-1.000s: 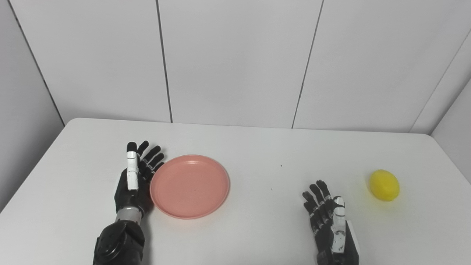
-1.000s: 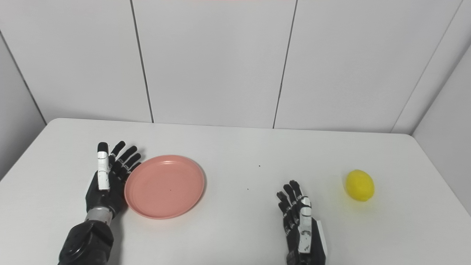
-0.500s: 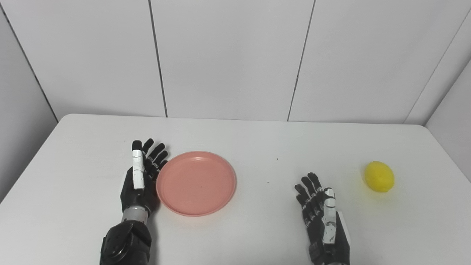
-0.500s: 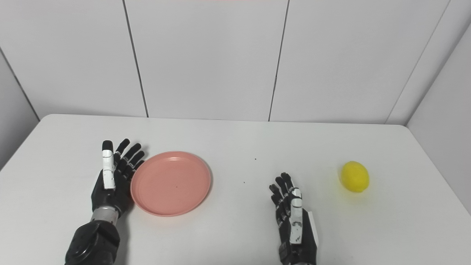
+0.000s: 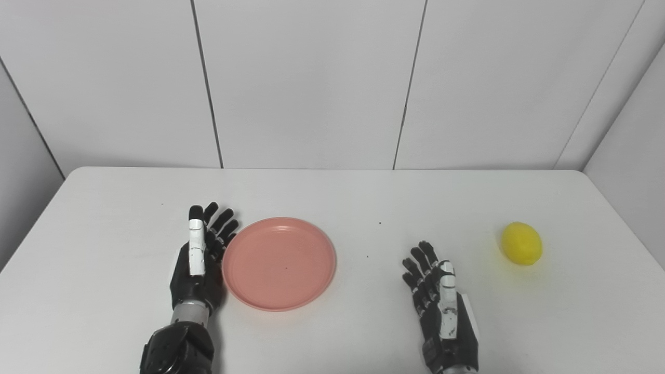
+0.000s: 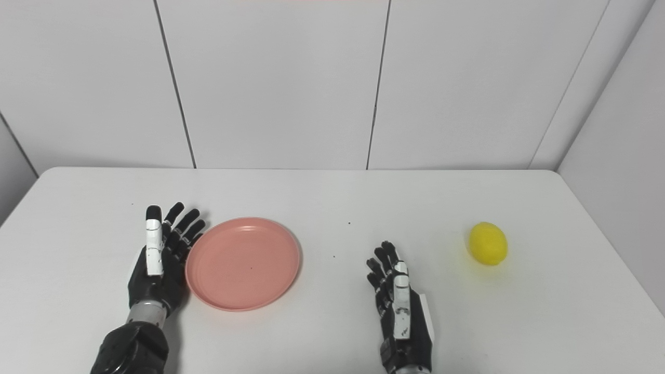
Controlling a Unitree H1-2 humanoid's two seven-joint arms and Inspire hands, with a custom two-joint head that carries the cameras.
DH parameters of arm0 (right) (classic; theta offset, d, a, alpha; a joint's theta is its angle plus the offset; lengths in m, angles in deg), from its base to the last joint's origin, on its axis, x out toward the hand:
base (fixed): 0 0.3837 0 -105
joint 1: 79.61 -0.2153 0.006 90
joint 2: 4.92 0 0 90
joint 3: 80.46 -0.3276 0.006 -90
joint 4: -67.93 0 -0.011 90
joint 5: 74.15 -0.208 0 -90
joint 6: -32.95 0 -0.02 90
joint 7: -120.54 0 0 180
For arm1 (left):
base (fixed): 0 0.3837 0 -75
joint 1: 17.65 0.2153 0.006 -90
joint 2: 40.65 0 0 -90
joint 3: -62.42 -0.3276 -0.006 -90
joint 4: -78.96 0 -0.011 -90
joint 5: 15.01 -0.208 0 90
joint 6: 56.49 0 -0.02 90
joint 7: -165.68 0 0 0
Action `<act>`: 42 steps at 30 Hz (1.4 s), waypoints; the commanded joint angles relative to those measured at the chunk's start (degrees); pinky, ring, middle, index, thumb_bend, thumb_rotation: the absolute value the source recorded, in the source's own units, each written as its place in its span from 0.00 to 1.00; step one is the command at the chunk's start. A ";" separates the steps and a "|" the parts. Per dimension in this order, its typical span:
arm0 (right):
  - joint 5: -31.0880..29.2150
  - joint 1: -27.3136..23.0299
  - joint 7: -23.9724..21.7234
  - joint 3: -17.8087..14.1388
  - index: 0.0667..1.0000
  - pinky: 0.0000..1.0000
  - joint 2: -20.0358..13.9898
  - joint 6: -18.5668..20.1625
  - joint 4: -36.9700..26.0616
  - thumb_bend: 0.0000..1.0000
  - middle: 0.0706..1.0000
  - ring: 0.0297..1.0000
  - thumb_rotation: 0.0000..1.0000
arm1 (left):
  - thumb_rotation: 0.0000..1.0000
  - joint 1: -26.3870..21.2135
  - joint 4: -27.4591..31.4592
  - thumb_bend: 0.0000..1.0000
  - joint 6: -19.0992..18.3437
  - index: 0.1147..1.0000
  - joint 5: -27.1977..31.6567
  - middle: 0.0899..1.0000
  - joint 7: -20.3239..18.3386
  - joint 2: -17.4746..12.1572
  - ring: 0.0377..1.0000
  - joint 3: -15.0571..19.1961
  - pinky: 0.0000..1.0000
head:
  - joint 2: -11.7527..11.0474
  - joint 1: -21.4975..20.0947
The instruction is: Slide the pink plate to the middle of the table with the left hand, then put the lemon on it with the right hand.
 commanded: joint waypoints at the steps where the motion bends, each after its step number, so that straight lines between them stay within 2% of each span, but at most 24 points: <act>1: 0.35 -0.03 0.73 0.48 0.92 0.95 1.16 2.59 -0.39 0.74 0.93 0.92 0.98 | 0.83 -0.53 1.36 0.86 0.20 0.87 0.37 0.87 -1.24 0.37 0.89 -0.80 0.97 | -0.03 -0.32; 9: 1.64 -0.46 1.17 1.34 0.92 0.95 2.44 1.96 0.44 0.72 0.93 0.92 0.99 | 0.84 -0.56 0.87 0.87 0.60 0.91 0.84 0.88 -3.14 -0.68 0.90 -1.13 0.99 | 0.13 -4.40; 16: 2.11 -0.88 1.90 1.53 0.92 0.94 3.20 1.42 0.92 0.72 0.92 0.91 0.98 | 0.82 -1.09 0.40 0.86 0.70 0.91 2.05 0.87 -3.56 -0.38 0.91 -0.70 1.00 | 0.25 -4.49; 22: 1.90 -0.79 1.82 1.50 0.92 0.95 2.96 1.77 0.76 0.72 0.93 0.92 0.98 | 0.84 -0.82 0.96 0.85 0.90 0.90 0.94 0.86 -3.54 -0.61 0.89 -1.68 0.95 | 0.22 -4.45; 27: 1.98 -0.85 1.57 1.26 0.92 0.94 2.36 1.02 1.22 0.72 0.93 0.92 0.97 | 0.84 -0.86 0.22 0.85 1.20 0.92 0.88 0.87 -3.61 -0.76 0.90 -1.87 0.96 | -0.12 -4.68; 31: 4.21 -1.03 1.78 1.15 0.91 0.94 1.43 -2.22 1.88 0.71 0.92 0.91 0.97 | 0.84 -0.93 -0.16 0.85 1.21 0.92 1.03 0.87 -3.46 -0.53 0.90 -1.80 0.97 | -0.59 -5.07; 36: 5.51 -1.79 3.20 -0.62 0.87 0.93 1.63 -3.35 0.43 0.70 0.88 0.88 0.95 | 0.85 -1.45 -0.98 0.84 1.68 0.93 1.71 0.87 -3.97 -0.56 0.91 -1.23 0.97 | -0.99 -5.13; 42: 15.03 -3.27 5.48 -0.34 0.79 0.80 -0.20 -3.24 -3.85 0.72 0.79 0.79 0.95 | 0.84 -1.88 -1.81 0.86 1.97 0.92 2.18 0.87 -4.05 -0.41 0.90 -0.56 0.97 | -1.36 -5.47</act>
